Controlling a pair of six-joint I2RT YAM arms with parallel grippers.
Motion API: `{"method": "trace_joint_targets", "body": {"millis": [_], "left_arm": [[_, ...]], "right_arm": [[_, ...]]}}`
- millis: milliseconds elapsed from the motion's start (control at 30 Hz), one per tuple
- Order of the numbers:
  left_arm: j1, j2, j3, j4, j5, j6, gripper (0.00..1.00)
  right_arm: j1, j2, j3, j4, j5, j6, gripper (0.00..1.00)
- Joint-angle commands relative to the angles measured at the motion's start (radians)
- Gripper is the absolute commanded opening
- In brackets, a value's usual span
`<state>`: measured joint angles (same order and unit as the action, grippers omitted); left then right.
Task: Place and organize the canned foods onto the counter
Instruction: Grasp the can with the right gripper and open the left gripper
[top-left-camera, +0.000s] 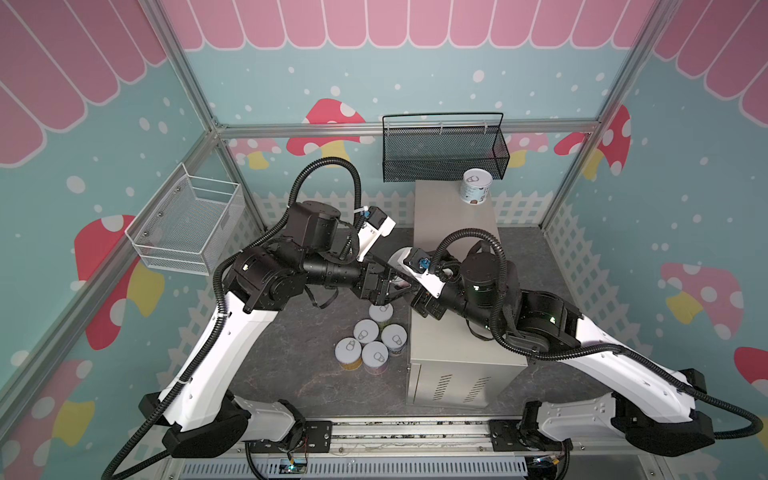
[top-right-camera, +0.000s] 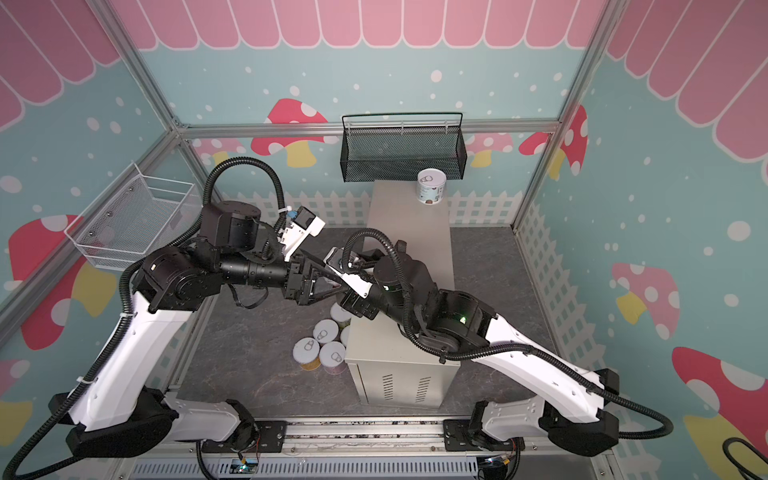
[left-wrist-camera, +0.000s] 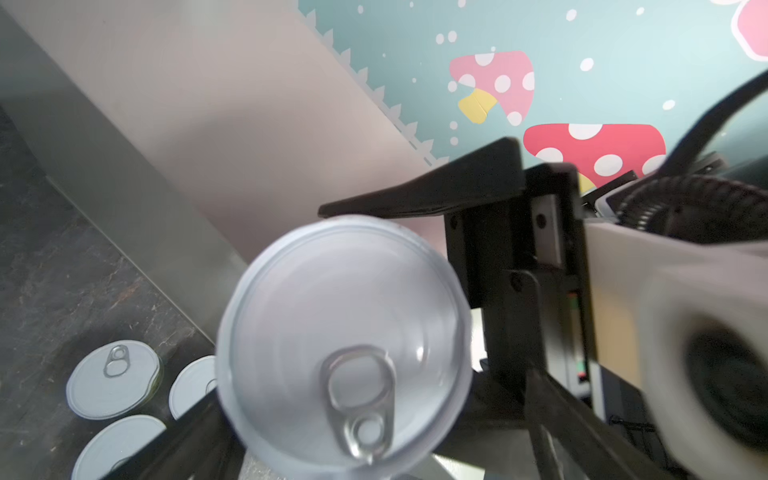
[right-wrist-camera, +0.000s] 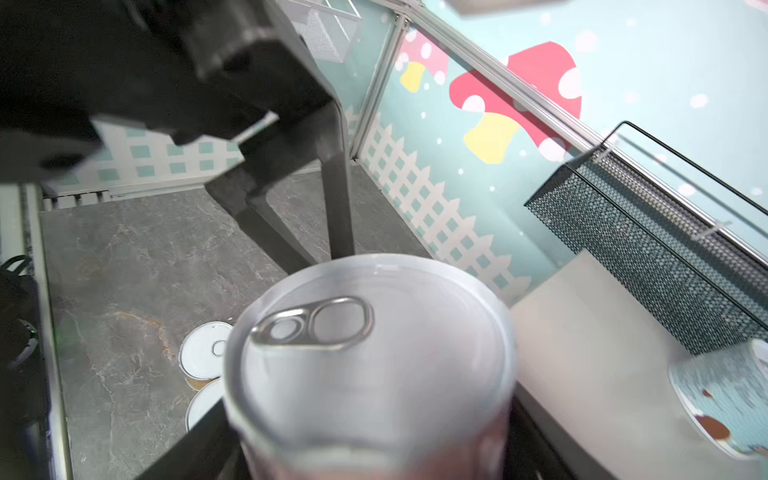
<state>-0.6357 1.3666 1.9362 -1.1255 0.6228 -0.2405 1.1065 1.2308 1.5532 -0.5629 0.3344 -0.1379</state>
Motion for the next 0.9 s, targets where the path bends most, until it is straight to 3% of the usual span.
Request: {"method": "trace_joint_targets", "body": {"millis": [0, 200, 500, 867], "left_arm": [[-0.004, -0.013, 0.021, 0.107, 0.014, -0.061, 0.99], [0.027, -0.046, 0.009, 0.134, -0.069, -0.104, 0.99], [0.070, -0.175, -0.163, 0.180, -0.203, -0.098, 0.99], [0.158, -0.269, -0.300, 0.221, -0.126, -0.078, 0.99]], "right_arm": [[-0.002, -0.064, -0.041, 0.067, 0.095, 0.049, 0.75], [-0.005, -0.189, -0.162, 0.114, 0.180, 0.115, 0.76], [-0.036, -0.246, -0.275, 0.165, 0.275, 0.264, 0.78], [-0.231, -0.189, -0.296, 0.217, 0.065, 0.329, 0.83]]}}
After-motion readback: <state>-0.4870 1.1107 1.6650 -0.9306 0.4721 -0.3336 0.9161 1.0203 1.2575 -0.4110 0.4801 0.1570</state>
